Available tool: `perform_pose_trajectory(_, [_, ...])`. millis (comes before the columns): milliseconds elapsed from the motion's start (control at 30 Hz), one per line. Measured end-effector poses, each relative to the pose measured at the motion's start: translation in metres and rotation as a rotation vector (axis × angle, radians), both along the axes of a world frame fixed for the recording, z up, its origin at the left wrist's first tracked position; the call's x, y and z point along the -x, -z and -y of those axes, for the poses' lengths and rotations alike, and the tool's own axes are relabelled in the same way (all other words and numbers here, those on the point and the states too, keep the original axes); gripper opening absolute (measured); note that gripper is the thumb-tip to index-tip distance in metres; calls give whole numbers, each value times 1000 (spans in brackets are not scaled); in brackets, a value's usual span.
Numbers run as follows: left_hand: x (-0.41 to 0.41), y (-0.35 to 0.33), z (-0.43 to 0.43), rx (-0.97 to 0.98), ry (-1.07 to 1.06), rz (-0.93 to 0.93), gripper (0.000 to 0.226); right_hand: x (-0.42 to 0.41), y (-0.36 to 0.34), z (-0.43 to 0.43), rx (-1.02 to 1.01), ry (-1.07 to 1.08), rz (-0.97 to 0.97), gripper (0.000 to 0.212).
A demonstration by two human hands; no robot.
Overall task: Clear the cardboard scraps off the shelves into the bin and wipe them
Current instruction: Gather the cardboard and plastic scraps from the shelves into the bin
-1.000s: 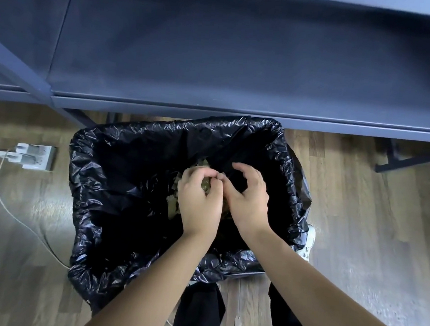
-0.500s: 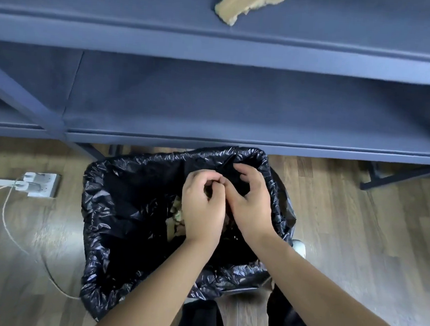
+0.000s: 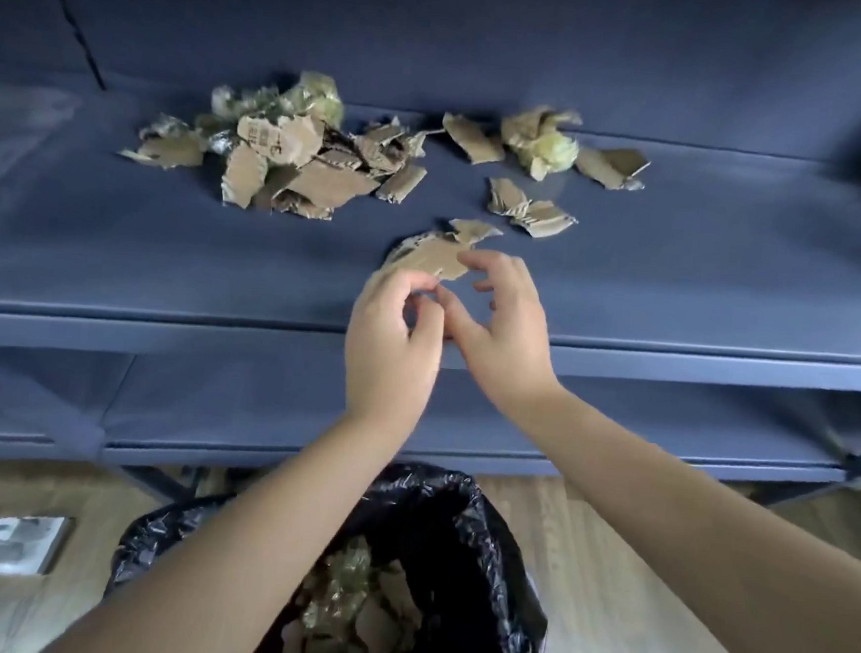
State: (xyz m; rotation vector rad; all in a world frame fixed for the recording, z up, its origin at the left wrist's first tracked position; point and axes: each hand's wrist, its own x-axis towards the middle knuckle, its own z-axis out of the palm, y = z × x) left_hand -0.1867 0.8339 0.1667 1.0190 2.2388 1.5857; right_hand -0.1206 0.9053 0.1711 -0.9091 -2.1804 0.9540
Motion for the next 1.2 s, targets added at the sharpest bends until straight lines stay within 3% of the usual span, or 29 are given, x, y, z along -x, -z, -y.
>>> perform_pose_trajectory(133, [14, 9, -41, 122, 4, -95, 29, 16, 7, -62, -93, 6, 195, 42])
perform_pose_trajectory(300, [29, 14, -86, 442, 22, -336, 47, 23, 8, -126, -181, 30, 370, 53])
perform_pose_trajectory(533, [56, 27, -122, 550, -48, -383, 66, 28, -3, -218, -178, 278, 395, 72])
perform_pose_trajectory(633, [53, 37, -123, 570, -73, -482, 85, 30, -10, -253, -98, 315, 429, 83])
perform_pose_trajectory(767, [54, 40, -125, 553, -92, -475, 87, 40, -12, -279, 25, 340, 462, 91])
perform_pose_trajectory(933, [57, 41, -123, 546, -92, -486, 87, 63, -7, -277, 55, 209, 546, 92])
perform_pose_trajectory(1200, [56, 46, -125, 486, -133, -544, 92, 78, -8, -274, -6, 96, 568, 62])
